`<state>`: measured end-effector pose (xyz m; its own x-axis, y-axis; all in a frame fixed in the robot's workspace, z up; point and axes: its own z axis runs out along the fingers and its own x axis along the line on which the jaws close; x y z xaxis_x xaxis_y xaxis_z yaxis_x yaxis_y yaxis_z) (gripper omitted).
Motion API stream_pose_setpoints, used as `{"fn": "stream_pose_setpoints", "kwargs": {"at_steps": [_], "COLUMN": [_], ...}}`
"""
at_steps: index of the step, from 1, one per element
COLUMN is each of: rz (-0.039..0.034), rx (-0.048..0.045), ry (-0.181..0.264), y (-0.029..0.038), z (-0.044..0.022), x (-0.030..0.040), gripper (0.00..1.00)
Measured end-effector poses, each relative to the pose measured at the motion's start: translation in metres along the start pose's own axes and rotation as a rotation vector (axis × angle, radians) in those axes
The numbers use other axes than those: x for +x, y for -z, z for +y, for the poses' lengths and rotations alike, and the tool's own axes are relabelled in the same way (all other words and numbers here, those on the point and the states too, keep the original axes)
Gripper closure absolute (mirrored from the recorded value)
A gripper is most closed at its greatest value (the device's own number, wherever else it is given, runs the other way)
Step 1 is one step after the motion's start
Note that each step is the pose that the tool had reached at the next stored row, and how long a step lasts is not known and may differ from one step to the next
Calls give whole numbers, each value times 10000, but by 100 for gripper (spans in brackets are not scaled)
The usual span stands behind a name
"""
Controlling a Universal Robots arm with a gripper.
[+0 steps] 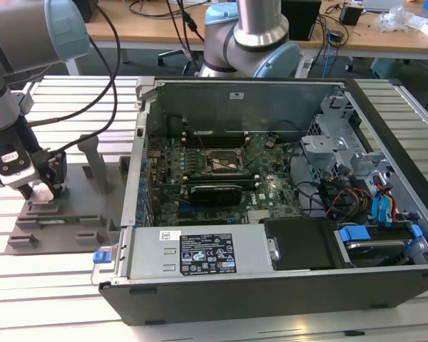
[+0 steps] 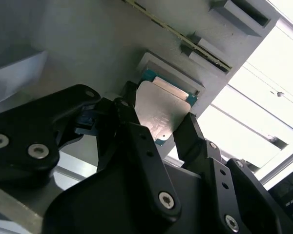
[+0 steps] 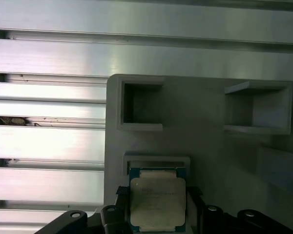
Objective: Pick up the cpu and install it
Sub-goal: 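Pick up the cpu and move it towards the insertion slot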
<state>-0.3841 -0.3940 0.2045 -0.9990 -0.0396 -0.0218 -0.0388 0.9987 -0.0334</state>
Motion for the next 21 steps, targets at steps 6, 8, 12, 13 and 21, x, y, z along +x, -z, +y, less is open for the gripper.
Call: {"fn": "stream_pose_setpoints", "kwargs": {"at_steps": [6,8,12,13,21], "rz": [0,0,-1,0,0], "rx": [0,0,-1,0,0], "ry": [0,0,0,0,1], "y": [72,100,195,204,299], "z": [-3,-3,-7,-7,-10], "x": [-1,-2,-4,-4,-7], "gripper": [45,45,45,45,45]}}
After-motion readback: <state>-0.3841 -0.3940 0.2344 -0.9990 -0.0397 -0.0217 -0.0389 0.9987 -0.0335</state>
